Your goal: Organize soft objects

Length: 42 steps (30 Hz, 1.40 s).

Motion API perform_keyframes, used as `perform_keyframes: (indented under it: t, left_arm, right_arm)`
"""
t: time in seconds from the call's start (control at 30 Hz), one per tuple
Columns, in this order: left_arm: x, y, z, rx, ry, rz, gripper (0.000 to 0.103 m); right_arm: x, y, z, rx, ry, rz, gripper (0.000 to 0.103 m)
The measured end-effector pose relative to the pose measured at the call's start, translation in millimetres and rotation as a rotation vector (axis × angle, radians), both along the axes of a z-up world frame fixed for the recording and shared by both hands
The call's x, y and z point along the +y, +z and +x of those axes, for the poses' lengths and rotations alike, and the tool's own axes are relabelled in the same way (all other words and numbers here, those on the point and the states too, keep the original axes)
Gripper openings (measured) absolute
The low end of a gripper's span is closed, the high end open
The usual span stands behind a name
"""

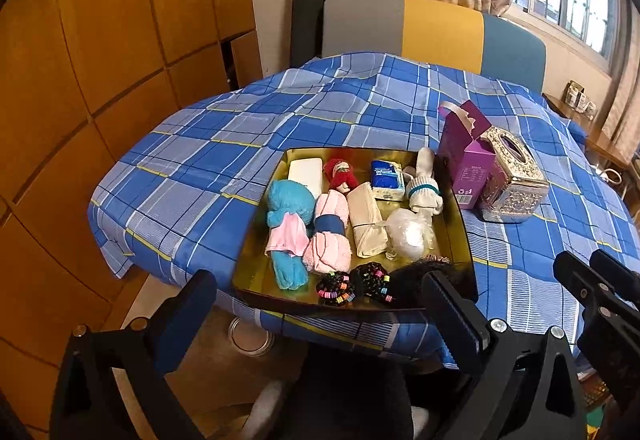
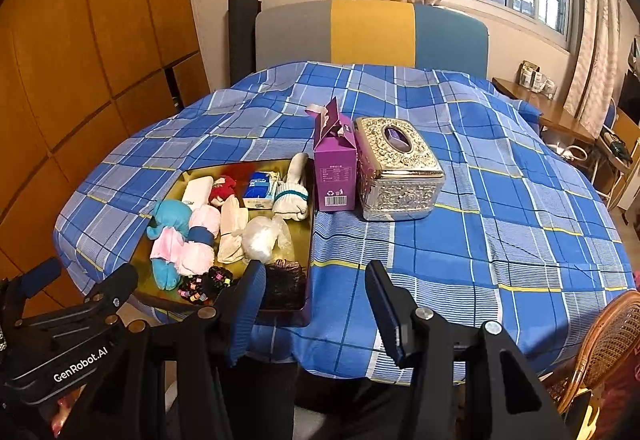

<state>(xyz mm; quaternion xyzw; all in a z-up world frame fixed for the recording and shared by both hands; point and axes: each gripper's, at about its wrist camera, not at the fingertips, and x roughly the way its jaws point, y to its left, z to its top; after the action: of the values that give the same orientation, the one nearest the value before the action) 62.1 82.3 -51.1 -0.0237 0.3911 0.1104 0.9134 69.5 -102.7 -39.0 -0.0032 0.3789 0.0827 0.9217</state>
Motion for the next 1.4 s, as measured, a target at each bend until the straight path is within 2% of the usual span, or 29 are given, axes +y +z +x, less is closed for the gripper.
perform_keyframes:
  t: [1.4]
  left_arm:
    - [0.3,-0.1,0.0,0.015,-0.015,-0.010,0.103]
  right_arm:
    - [-1.9,-2.9,2.3,0.016,-0.012,-0.003,0.052]
